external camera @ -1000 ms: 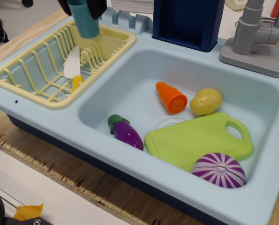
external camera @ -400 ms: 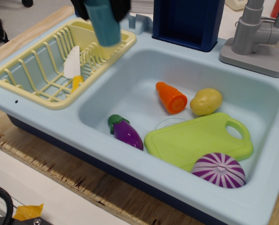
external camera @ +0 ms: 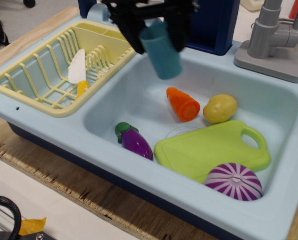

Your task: Put cup from counter or drying rack into sink

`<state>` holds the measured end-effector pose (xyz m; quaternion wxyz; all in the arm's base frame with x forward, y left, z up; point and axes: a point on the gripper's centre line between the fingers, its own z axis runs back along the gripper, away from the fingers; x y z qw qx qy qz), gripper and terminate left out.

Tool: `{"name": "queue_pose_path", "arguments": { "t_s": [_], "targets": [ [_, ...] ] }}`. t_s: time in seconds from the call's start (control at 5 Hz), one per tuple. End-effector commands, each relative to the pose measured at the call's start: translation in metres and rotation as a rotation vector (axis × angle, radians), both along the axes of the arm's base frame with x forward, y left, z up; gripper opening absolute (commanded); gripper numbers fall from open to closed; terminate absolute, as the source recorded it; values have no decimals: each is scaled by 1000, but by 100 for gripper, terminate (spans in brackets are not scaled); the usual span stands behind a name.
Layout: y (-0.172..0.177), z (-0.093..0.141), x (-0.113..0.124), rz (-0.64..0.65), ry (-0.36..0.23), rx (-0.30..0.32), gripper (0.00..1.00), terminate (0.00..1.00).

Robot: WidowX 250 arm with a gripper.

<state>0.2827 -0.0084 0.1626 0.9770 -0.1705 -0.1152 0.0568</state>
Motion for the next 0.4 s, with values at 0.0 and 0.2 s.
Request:
{"name": "queue_pose_path", "arguments": {
  "t_s": [0.0,0.2],
  "targets": [
    [-8,-2,4,-30,-9,-44,100,0],
    [-8,-2,4,-30,-9,-44,100,100]
  ]
}}
